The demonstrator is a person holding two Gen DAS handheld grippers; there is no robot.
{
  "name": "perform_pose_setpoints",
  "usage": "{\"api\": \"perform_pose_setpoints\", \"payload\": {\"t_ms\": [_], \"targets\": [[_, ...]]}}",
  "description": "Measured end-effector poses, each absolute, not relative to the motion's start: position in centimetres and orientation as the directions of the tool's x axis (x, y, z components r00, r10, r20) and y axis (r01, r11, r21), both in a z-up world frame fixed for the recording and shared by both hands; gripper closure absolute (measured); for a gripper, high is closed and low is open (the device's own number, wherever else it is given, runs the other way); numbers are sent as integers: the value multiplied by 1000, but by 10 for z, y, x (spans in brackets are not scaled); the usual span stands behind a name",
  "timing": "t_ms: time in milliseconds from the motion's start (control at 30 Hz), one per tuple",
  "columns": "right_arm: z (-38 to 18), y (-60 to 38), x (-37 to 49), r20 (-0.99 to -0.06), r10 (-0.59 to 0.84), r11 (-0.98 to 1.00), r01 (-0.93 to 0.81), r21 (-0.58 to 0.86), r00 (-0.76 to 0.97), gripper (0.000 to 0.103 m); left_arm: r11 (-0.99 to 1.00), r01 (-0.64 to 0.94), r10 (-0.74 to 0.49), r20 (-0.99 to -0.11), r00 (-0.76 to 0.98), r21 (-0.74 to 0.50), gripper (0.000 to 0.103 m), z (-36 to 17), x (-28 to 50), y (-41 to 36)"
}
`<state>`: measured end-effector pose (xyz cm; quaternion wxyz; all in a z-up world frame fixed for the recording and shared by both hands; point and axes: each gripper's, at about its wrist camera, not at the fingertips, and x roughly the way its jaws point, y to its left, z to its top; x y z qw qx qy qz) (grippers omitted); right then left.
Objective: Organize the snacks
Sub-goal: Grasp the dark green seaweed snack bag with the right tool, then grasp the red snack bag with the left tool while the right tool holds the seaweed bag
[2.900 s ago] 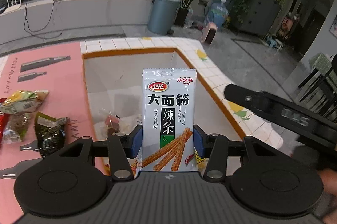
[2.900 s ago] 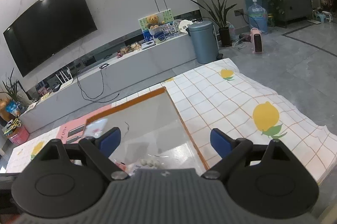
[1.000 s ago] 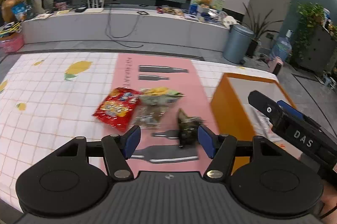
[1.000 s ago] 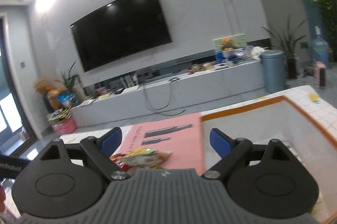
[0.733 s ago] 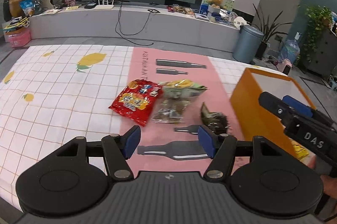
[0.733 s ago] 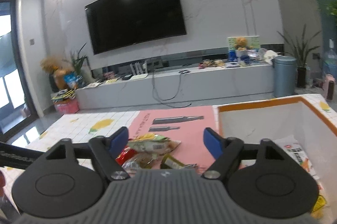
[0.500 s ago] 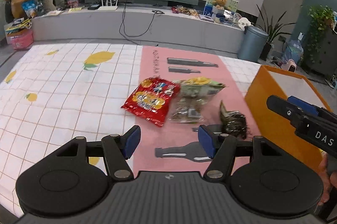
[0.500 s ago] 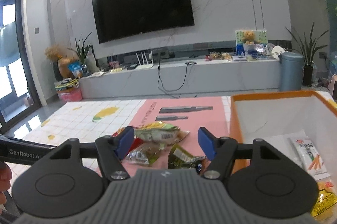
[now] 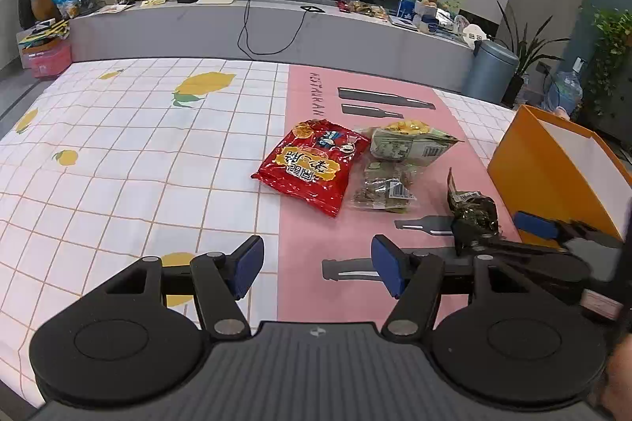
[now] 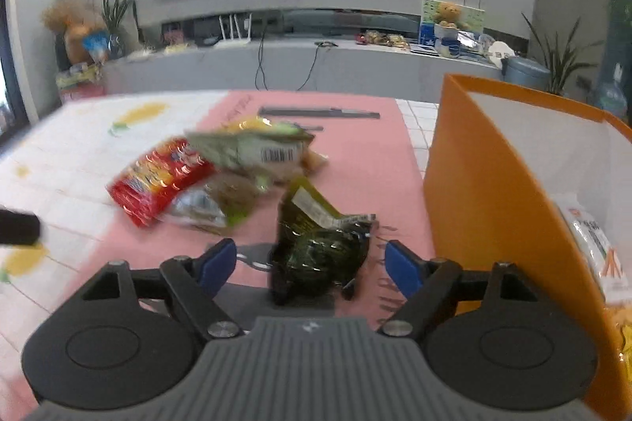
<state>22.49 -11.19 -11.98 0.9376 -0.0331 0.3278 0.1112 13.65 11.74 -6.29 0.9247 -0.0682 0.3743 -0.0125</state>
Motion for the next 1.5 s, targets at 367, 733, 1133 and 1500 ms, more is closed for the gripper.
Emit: {"api": "perform_pose_setpoints", "payload": {"t_ms": [367, 733, 1133, 1500], "targets": [[-145, -95, 248, -687, 120, 986, -169, -4, 717, 6, 992, -26, -73, -714, 697, -127, 29, -71, 140, 113], [-150, -90, 261, -659, 127, 988, -153, 19, 741, 9, 992, -37, -64, -732, 678, -120, 29, -77, 143, 113], [-146, -85, 257, -625, 133, 982, -189, -23, 769, 47, 990, -67, -45, -726, 686, -125, 29, -71, 159, 125], [-143, -84, 229, -628, 161, 965, -255, -62, 761, 51, 992, 126, -88, -641, 762, 13, 21, -77, 208, 114]]}}
